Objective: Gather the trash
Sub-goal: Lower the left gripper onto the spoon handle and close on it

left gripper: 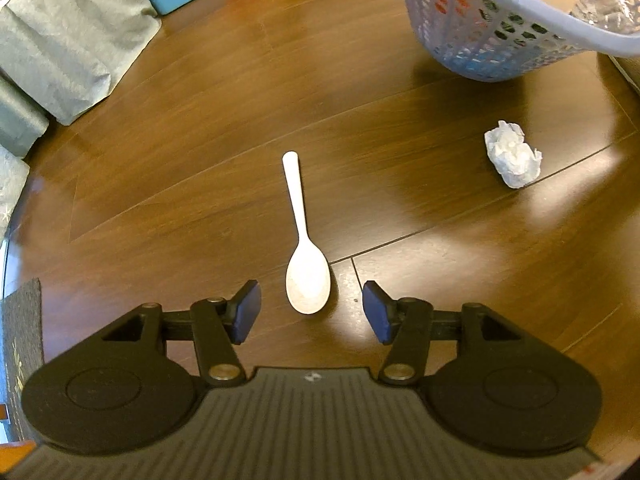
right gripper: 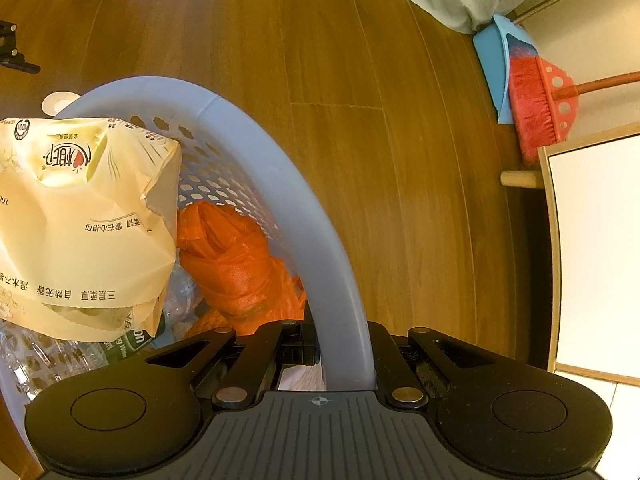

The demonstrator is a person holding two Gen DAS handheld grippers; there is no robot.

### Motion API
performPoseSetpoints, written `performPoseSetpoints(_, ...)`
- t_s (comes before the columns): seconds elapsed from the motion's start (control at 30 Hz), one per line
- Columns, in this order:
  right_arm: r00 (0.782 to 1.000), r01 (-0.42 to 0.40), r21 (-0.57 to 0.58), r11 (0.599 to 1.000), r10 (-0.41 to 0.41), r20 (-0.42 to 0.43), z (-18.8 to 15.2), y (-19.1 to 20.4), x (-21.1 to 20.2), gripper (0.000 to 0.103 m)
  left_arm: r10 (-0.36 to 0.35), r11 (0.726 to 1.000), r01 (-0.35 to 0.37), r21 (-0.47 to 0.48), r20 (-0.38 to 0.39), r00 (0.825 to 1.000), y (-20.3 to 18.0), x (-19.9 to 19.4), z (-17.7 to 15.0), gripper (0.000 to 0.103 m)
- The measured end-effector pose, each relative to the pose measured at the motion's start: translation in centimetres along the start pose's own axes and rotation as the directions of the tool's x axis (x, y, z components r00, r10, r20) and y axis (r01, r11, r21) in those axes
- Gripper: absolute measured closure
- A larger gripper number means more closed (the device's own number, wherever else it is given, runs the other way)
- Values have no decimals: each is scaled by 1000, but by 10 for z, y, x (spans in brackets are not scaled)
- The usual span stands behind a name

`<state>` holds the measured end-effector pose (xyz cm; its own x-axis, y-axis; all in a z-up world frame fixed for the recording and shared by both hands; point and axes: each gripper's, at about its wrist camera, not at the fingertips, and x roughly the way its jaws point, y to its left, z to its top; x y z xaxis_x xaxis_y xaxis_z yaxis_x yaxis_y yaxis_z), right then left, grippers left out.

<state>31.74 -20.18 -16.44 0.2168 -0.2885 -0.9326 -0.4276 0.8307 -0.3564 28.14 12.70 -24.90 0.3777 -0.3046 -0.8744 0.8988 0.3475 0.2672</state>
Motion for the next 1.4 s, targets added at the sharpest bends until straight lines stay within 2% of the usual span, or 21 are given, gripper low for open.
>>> performPoseSetpoints(0.43,1000,-1,6,1000,1,-1,0,0,1,103,-10,1000,11,-21,9,1000,3,7,2,50)
performPoseSetpoints(0.87,1000,-2,13,1000,2,-7,-1,-1,2,103,-20,993,19,-115,-8,1000,9,37,3,51)
performPoseSetpoints(1.03,1000,0,7,1000,0,-4,-2,-1,1,103,-41,987,38,-155,-20,999,13,50,1,60)
performPoseSetpoints(1.4,1000,1,5,1000,-1,-3,-3,0,0,103,-69,968,61,-244,-23,997,25,61,-1,66)
